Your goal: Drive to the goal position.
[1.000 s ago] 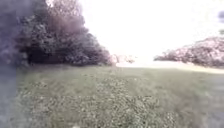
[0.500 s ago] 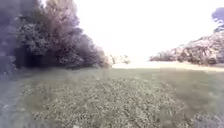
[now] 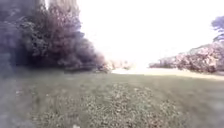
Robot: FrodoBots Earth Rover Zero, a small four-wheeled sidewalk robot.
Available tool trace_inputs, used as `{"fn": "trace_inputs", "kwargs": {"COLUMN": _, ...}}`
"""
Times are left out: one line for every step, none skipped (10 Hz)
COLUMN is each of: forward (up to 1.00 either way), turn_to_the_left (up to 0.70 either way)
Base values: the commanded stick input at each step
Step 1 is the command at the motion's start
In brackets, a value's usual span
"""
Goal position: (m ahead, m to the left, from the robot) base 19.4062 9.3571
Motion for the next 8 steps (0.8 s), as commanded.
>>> {"fn": "trace_inputs", "kwargs": {"forward": 0.7, "turn_to_the_left": 0.0}}
{"fn": "trace_inputs", "kwargs": {"forward": 0.7, "turn_to_the_left": 0.0}}
{"fn": "trace_inputs", "kwargs": {"forward": 0.7, "turn_to_the_left": 0.0}}
{"fn": "trace_inputs", "kwargs": {"forward": 0.7, "turn_to_the_left": 0.0}}
{"fn": "trace_inputs", "kwargs": {"forward": 0.7, "turn_to_the_left": -0.26}}
{"fn": "trace_inputs", "kwargs": {"forward": 0.7, "turn_to_the_left": -0.35}}
{"fn": "trace_inputs", "kwargs": {"forward": 0.7, "turn_to_the_left": -0.35}}
{"fn": "trace_inputs", "kwargs": {"forward": 0.7, "turn_to_the_left": -0.35}}
